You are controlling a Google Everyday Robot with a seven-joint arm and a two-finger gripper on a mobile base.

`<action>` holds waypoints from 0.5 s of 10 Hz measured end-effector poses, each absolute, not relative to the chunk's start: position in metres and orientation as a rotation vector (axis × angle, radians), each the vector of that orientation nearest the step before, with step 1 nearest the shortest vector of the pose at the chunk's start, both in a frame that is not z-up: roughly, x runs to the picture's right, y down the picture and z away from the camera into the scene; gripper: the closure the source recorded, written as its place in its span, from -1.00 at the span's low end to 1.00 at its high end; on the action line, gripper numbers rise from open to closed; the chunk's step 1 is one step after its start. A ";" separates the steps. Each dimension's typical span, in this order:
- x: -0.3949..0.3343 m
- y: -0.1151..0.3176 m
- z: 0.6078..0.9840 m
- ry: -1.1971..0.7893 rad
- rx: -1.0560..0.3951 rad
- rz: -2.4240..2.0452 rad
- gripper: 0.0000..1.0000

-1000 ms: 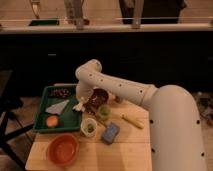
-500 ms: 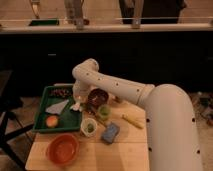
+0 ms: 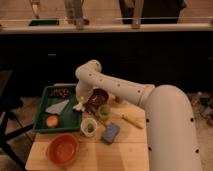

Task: Place brush in tray

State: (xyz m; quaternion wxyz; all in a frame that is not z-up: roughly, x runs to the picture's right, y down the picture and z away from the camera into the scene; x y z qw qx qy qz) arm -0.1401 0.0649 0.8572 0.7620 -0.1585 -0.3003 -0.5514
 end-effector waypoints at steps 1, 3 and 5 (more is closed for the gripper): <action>-0.142 0.066 0.857 -0.654 -0.346 -1.201 1.00; -0.141 0.065 0.857 -0.663 -0.343 -1.205 1.00; -0.149 0.064 0.857 -0.684 -0.339 -1.226 1.00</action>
